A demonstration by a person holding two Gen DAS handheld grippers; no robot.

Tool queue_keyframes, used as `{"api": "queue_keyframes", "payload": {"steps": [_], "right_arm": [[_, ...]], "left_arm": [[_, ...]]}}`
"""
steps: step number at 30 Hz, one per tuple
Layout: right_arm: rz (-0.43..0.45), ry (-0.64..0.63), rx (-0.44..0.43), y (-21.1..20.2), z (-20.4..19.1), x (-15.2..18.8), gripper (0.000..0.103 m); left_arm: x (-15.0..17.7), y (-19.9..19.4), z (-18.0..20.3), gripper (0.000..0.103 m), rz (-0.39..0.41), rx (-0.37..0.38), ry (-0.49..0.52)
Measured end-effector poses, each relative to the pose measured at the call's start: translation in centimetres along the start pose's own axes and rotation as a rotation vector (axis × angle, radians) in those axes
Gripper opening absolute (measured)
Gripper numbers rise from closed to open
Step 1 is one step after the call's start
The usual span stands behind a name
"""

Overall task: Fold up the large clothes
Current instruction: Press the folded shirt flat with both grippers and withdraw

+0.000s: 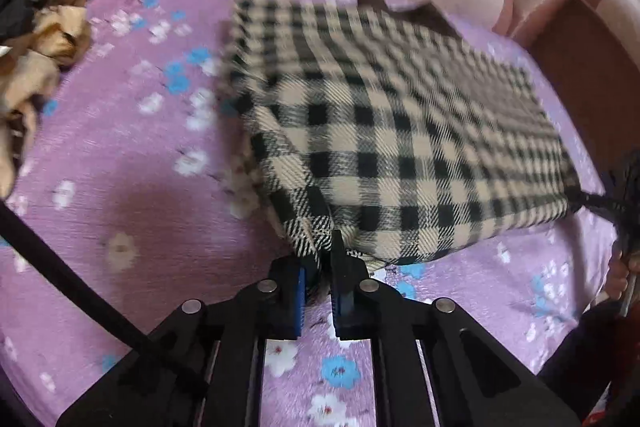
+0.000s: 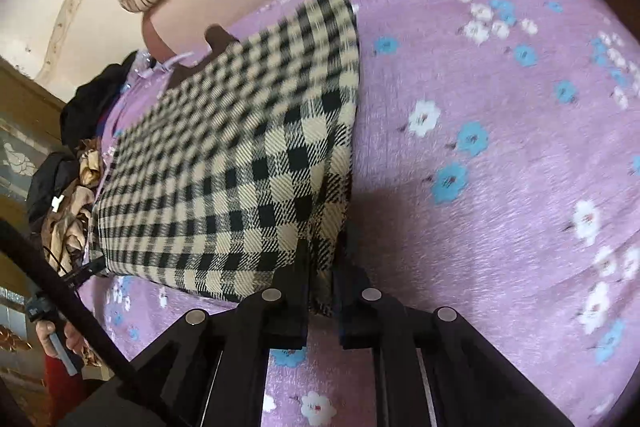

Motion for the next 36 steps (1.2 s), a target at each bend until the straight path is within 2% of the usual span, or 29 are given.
{"api": "queue_keyframes", "payload": {"steps": [3, 7, 10, 12, 14, 15, 16, 17, 18, 19, 20, 22, 25, 29, 32, 34, 36], "right_arm": [[0.030, 0.006, 0.004, -1.5, 0.5, -0.2, 0.006], [0.014, 0.031, 0.128, -1.6, 2.5, 0.2, 0.006], [0.047, 0.107, 0.170, -2.6, 4.6, 0.4, 0.007], [0.112, 0.151, 0.154, -4.1, 5.2, -0.1, 0.007], [0.175, 0.143, 0.138, -4.9, 4.3, -0.8, 0.007], [0.210, 0.128, 0.126, -5.3, 3.7, -1.0, 0.009], [0.245, 0.104, 0.113, -5.6, 2.7, -1.2, 0.018], [0.275, 0.069, 0.106, -5.5, 1.5, -1.3, 0.025], [0.290, 0.038, 0.097, -5.4, 0.7, -1.4, 0.040], [0.295, -0.020, 0.089, -4.7, -1.0, -1.3, 0.045], [0.284, -0.053, 0.090, -4.3, -1.8, -1.2, 0.045], [0.240, -0.130, 0.076, -2.5, -4.4, -0.7, 0.045], [0.179, -0.191, 0.046, 0.2, -7.2, -0.1, 0.045], [0.144, -0.261, 0.039, 3.1, -10.0, 0.5, 0.044], [0.130, -0.307, 0.098, 4.7, -10.6, 0.9, 0.044], [0.122, -0.296, 0.172, 5.3, -9.5, 0.7, 0.043], [0.124, -0.271, 0.210, 5.1, -7.9, 0.3, 0.042]], "left_arm": [[0.5, -2.0, -1.0, 0.007, 0.022, -0.015, -0.042], [2.1, -1.1, -2.8, 0.007, -0.033, -0.161, -0.083], [2.5, -1.3, -4.3, 0.007, -0.029, -0.245, -0.131], [2.0, -2.5, -5.0, 0.007, 0.014, -0.218, -0.186], [1.4, -3.8, -5.0, 0.008, 0.088, -0.198, -0.210], [1.1, -4.4, -4.6, 0.014, 0.121, -0.187, -0.202], [0.9, -4.8, -4.0, 0.027, 0.148, -0.183, -0.190], [0.9, -5.3, -3.2, 0.036, 0.179, -0.175, -0.174], [0.8, -5.6, -2.2, 0.050, 0.211, -0.168, -0.154], [0.6, -5.9, -0.9, 0.055, 0.244, -0.160, -0.121], [0.5, -5.8, 0.3, 0.055, 0.255, -0.152, -0.092], [-0.4, -4.7, 2.3, 0.056, 0.239, -0.130, -0.048], [-1.0, -1.8, 5.1, 0.056, 0.172, -0.099, 0.008], [-1.3, 1.3, 6.7, 0.056, 0.116, -0.097, 0.006], [-1.4, 2.7, 6.9, 0.056, 0.104, -0.152, 0.017], [-1.3, 3.2, 6.8, 0.056, 0.092, -0.166, 0.026], [-1.2, 3.6, 6.4, 0.057, 0.091, -0.176, 0.039]]}}
Point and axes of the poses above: each gripper's, at about its wrist camera, not at the fingertips, and y roughly the way its jaws point, z to its right, x to its underside, the point moved 2 cm from there along y, roughly the way its jaws point, and after that the axes turned 1 degree about z, right-handed, at the moved point
